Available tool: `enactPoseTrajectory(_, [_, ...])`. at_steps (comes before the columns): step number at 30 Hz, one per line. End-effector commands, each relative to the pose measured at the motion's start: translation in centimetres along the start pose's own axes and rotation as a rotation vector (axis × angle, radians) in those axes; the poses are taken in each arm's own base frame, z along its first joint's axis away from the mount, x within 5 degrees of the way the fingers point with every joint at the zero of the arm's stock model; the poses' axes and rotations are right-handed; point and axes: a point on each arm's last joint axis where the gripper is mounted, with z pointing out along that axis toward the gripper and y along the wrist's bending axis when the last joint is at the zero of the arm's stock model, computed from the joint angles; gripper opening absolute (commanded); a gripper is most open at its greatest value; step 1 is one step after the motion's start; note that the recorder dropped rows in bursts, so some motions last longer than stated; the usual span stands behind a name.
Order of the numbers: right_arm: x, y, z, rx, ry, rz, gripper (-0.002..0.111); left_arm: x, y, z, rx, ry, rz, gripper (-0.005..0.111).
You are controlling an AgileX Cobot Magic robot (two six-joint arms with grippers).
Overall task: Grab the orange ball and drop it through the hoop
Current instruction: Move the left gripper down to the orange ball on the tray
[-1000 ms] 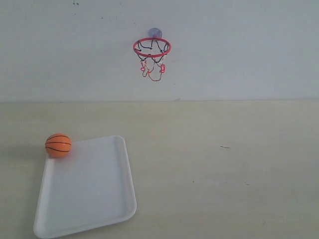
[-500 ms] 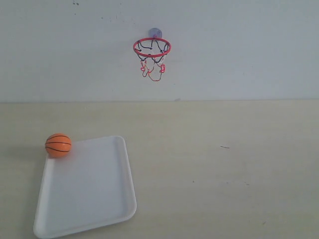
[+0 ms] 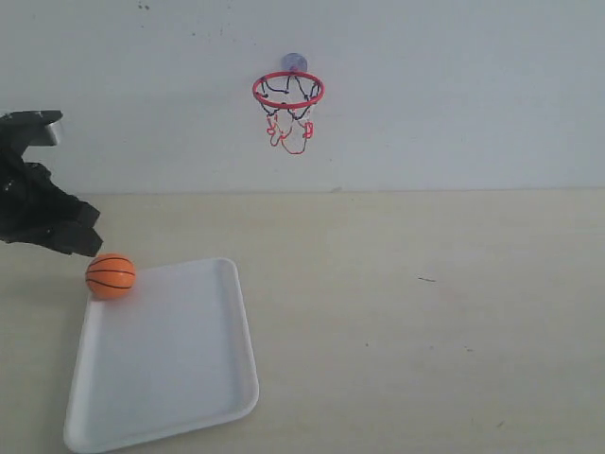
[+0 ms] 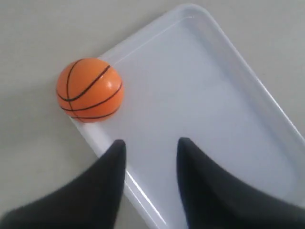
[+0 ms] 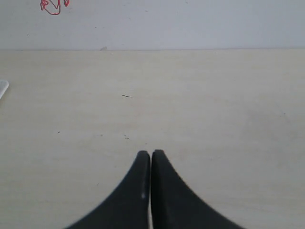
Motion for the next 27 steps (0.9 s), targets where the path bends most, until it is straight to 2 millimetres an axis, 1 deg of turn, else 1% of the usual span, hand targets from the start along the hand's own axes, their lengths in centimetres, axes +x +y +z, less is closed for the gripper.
enactPoseTrajectory(1, [-0.1,0.0,0.0,0.001,-0.015,-0.015,0.000,-0.9,0.9,0.7,-0.067,-0.082,0.022,0.071])
enactPoseTrajectory(3, [-0.1,0.0,0.0,0.001,-0.015,-0.015,0.000,-1.1,1.1,1.0,-0.086,-0.101,0.020,0.078])
enactPoseTrajectory(6, [-0.1,0.0,0.0,0.001,-0.015,-0.015,0.000,-1.1,1.4,1.5,-0.098,-0.107,0.016,0.078])
enactPoseTrajectory(15, [-0.1,0.0,0.0,0.001,-0.015,-0.015,0.000,-0.5,2.7,4.7,-0.122,-0.083,-0.012,0.078])
enactPoseTrajectory(20, [-0.1,0.0,0.0,0.001,-0.015,-0.015,0.000,-0.2,3.2,6.1,-0.134,-0.074,-0.023,0.078])
enactPoseTrajectory(24, [-0.1,0.0,0.0,0.001,-0.015,-0.015,0.000,0.3,3.4,7.4,-0.118,-0.053,-0.060,0.078])
enactPoseTrajectory(27, [-0.1,0.0,0.0,0.001,-0.015,-0.015,0.000,0.4,3.3,8.0,-0.087,-0.065,-0.131,0.078])
